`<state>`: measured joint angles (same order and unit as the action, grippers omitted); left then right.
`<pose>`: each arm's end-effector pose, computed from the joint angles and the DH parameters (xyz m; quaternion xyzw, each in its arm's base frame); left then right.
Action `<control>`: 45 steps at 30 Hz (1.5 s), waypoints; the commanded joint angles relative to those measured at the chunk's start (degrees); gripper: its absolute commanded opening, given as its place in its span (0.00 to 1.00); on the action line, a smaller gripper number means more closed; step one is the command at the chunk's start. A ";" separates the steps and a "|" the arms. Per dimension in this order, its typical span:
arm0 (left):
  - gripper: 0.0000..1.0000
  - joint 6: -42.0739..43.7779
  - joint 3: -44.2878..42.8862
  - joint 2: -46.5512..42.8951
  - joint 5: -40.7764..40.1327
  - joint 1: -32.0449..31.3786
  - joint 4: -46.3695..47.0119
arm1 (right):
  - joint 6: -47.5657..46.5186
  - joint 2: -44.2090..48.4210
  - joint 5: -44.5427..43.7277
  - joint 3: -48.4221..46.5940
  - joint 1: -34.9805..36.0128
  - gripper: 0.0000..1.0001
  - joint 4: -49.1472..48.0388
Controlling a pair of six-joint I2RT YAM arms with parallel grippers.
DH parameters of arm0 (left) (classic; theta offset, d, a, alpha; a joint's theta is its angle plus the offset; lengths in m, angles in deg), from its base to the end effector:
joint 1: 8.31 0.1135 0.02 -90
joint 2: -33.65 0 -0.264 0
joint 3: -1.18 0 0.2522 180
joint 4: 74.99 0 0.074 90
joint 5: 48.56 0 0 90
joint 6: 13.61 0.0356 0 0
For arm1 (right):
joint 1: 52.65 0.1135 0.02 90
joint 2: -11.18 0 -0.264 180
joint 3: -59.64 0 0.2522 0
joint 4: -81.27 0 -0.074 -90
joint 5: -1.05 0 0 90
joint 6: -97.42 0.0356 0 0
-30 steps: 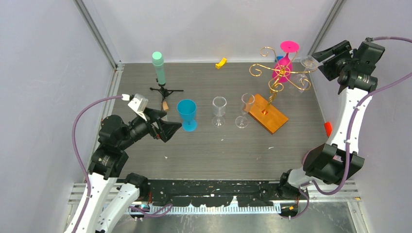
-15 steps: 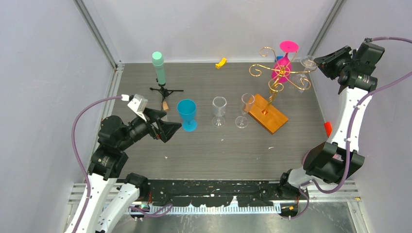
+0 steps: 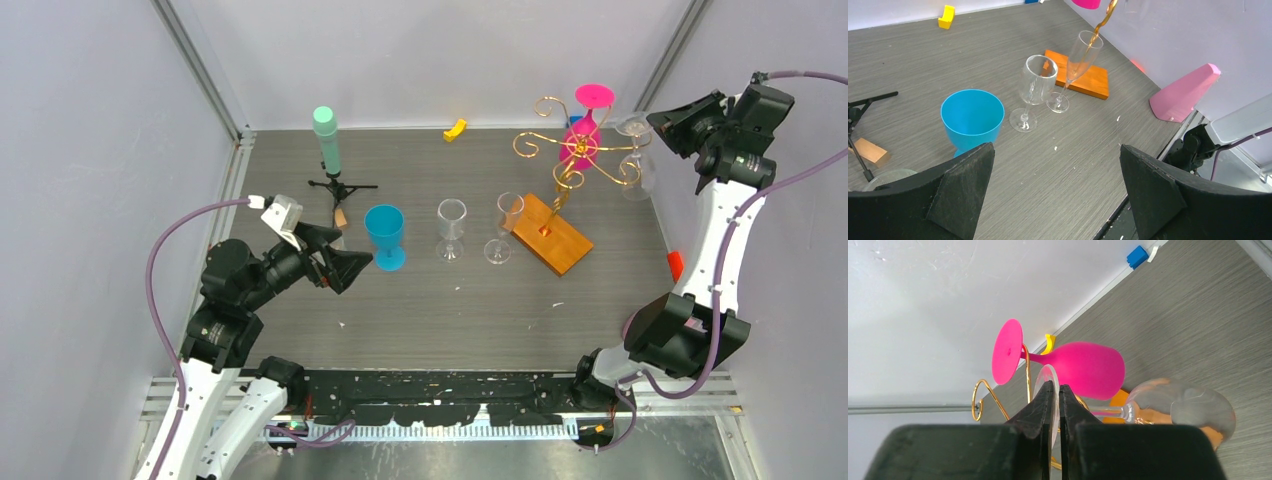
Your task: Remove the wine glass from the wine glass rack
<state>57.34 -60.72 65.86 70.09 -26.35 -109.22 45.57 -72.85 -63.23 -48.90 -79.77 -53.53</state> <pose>0.1094 -0.0536 0.3708 0.1616 0.7132 -0.3814 0.5655 0.2930 -0.1327 0.4432 0.3259 0.7436 0.2355 0.5342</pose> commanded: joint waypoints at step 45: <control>1.00 0.38 -0.33 -0.07 -0.86 -0.24 1.73 | 20.28 14.42 2.86 11.35 0.04 0.00 -13.63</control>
<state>57.32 -60.72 65.88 69.89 -26.35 -109.24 62.05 -60.87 -66.20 -38.91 -79.50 -56.87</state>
